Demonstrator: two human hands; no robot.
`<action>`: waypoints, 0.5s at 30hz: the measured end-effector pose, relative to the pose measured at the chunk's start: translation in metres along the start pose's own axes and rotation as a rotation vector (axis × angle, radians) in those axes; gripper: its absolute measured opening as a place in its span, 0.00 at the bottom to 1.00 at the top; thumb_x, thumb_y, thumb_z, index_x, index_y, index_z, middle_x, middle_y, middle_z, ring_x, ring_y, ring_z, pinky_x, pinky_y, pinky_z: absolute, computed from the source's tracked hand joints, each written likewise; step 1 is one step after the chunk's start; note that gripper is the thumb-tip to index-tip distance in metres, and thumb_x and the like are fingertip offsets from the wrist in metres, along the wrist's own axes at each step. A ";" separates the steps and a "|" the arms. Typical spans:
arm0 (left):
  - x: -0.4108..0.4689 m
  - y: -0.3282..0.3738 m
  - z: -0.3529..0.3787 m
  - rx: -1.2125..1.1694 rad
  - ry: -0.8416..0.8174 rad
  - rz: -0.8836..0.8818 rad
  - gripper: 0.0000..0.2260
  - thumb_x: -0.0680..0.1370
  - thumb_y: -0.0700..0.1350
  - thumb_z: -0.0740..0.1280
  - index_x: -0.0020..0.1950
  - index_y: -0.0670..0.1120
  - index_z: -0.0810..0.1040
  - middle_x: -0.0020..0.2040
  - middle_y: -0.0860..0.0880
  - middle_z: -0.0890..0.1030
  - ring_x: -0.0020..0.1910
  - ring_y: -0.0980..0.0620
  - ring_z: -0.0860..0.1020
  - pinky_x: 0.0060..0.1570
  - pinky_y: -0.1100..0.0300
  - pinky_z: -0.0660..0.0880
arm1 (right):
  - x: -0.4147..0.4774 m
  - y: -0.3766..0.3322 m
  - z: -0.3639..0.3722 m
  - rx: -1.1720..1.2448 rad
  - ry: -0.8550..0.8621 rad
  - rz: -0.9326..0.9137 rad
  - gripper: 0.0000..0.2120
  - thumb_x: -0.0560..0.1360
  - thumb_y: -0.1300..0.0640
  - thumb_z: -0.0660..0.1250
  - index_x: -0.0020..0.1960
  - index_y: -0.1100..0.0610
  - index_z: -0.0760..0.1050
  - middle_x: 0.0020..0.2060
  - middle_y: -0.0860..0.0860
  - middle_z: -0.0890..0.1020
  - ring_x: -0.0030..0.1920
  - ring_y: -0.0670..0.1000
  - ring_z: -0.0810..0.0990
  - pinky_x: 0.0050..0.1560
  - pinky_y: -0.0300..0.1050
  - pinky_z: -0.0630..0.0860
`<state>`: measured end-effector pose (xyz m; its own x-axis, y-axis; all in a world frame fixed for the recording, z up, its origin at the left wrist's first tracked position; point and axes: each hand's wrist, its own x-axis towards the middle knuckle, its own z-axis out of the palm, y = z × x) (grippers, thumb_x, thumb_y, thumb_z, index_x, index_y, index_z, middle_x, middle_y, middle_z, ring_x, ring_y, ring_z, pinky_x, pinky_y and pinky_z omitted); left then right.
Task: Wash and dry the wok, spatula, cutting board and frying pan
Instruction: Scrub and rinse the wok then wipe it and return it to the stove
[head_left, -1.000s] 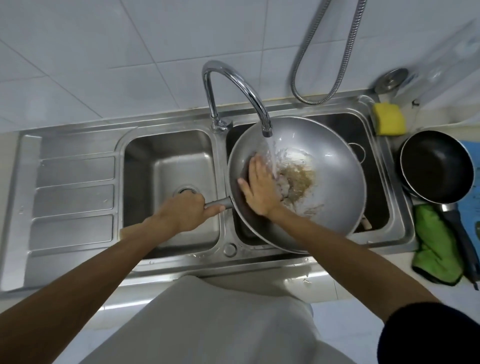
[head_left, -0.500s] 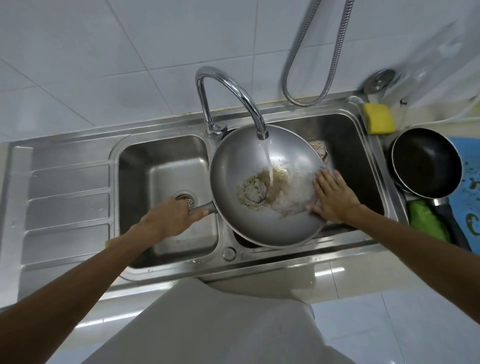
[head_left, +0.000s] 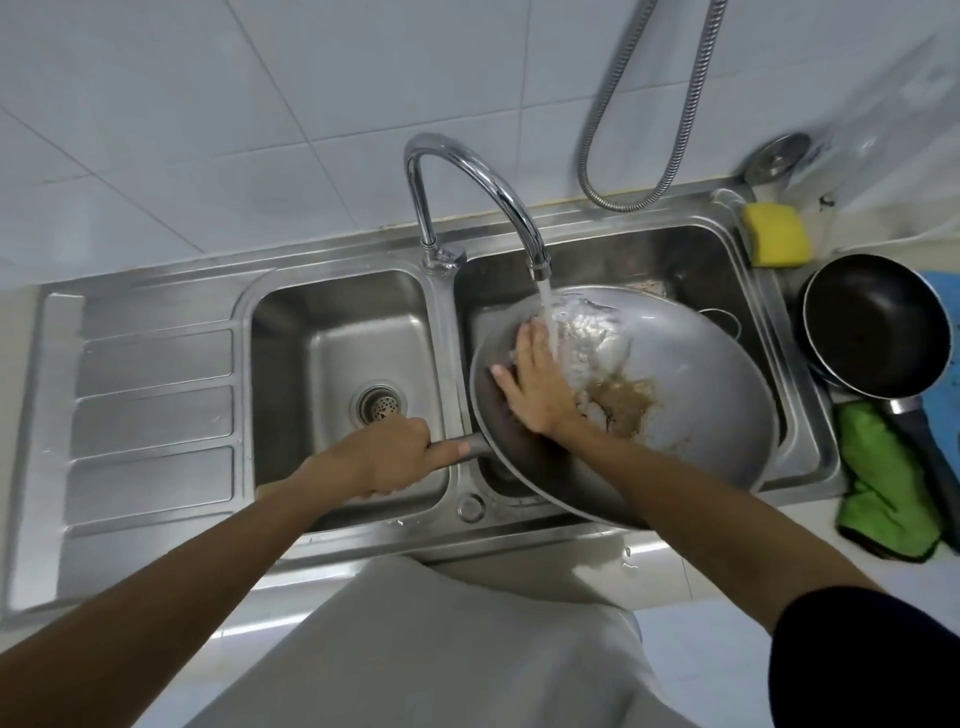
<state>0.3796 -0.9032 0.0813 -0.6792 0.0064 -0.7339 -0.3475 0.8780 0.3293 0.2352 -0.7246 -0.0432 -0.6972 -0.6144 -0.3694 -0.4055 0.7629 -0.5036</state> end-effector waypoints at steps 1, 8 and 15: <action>0.000 0.002 0.000 0.005 0.011 0.002 0.50 0.64 0.85 0.44 0.32 0.38 0.77 0.23 0.46 0.79 0.20 0.55 0.76 0.31 0.60 0.71 | 0.001 -0.013 0.009 0.083 0.012 -0.027 0.36 0.84 0.41 0.48 0.81 0.59 0.37 0.81 0.58 0.39 0.81 0.56 0.37 0.80 0.59 0.42; -0.010 -0.006 -0.002 -0.016 0.044 -0.010 0.47 0.65 0.83 0.46 0.31 0.38 0.73 0.27 0.43 0.76 0.27 0.46 0.76 0.37 0.52 0.76 | 0.010 -0.006 0.005 -0.014 -0.001 -0.168 0.33 0.85 0.41 0.47 0.82 0.54 0.39 0.81 0.53 0.40 0.81 0.52 0.38 0.80 0.57 0.41; -0.024 -0.037 -0.004 -0.009 0.017 -0.037 0.45 0.72 0.77 0.50 0.45 0.34 0.79 0.34 0.38 0.80 0.18 0.55 0.72 0.19 0.68 0.67 | -0.001 0.129 -0.087 -0.841 -0.101 -0.170 0.34 0.83 0.38 0.39 0.82 0.56 0.38 0.81 0.56 0.40 0.81 0.58 0.39 0.79 0.61 0.43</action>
<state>0.4062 -0.9373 0.0892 -0.6765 -0.0336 -0.7357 -0.3780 0.8732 0.3077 0.1325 -0.6082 -0.0399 -0.5473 -0.7185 -0.4292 -0.8305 0.5298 0.1721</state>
